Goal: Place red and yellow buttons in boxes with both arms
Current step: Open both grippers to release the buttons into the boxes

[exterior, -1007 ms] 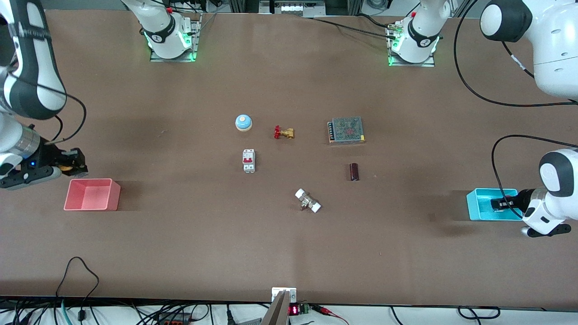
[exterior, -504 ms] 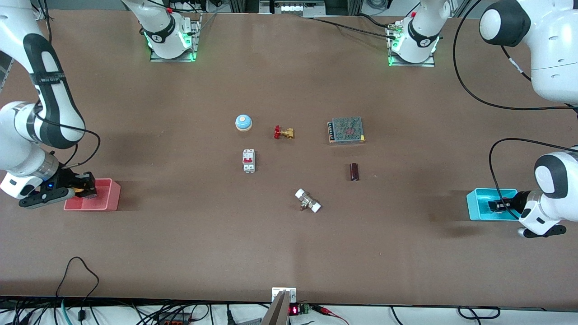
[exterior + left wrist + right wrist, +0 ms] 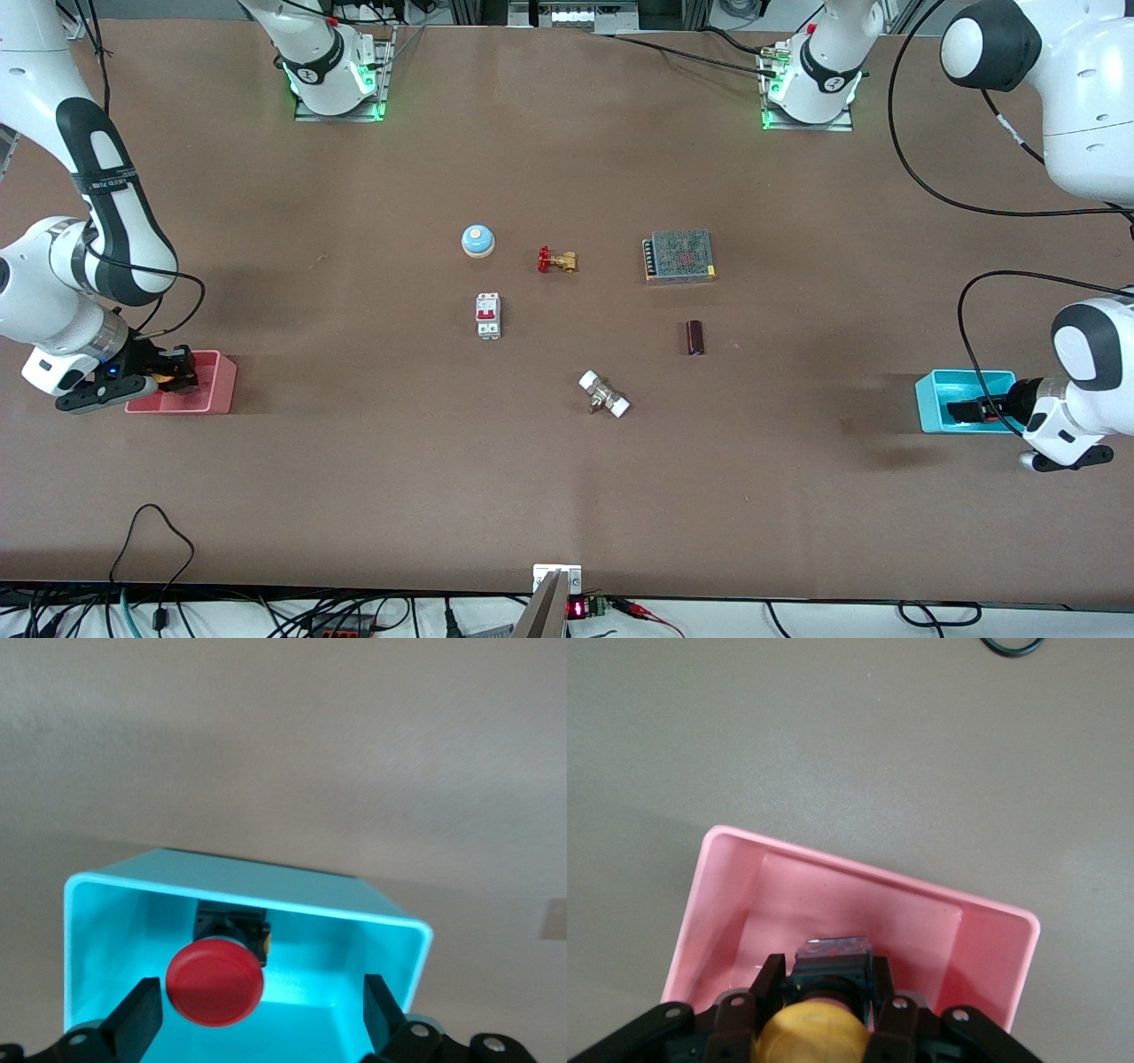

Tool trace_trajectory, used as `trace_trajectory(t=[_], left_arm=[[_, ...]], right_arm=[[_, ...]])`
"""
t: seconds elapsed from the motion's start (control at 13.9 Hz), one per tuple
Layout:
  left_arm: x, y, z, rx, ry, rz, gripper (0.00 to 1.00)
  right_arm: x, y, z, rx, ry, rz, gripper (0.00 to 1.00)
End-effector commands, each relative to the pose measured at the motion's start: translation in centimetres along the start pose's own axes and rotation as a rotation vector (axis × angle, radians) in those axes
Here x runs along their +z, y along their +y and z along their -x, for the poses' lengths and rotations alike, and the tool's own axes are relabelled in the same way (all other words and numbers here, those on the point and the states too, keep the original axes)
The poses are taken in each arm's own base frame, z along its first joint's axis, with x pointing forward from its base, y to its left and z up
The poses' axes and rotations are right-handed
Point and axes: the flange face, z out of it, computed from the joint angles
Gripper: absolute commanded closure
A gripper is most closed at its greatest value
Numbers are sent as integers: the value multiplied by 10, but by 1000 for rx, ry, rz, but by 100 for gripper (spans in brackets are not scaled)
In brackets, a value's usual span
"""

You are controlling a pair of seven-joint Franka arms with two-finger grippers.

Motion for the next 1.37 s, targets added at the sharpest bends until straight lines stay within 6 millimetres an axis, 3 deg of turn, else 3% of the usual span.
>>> trace_trajectory(t=[0.0,0.22,0.29,0.5,0.65,0.86,0.94,1.01,1.08,1.29], left_arm=[[-42,10,7,23,-1,27,0],[-105,23,22,45,25,40,0],[-131,40,30,69,34,38,0],[-191,68,56,94,39,37,0],[-222,101,71,102,56,32,0],[-253,157,92,113,68,16,0],[-265,167,102,119,69,6,0],[-276,175,110,125,71,4,0],[-283,178,118,126,63,3,0],[-289,170,146,116,33,1,0]], right_arm=[[7,3,0,0,5,-18,85],[11,5,3,5,1,-21,84],[15,4,4,5,-4,-25,80],[18,4,5,26,2,-38,56],[18,5,4,26,4,-38,41],[18,5,4,21,4,-38,26],[18,5,4,21,4,-38,23],[15,5,3,19,9,-34,8],[8,5,1,18,13,-31,0],[-63,-6,-10,11,-24,-51,0]])
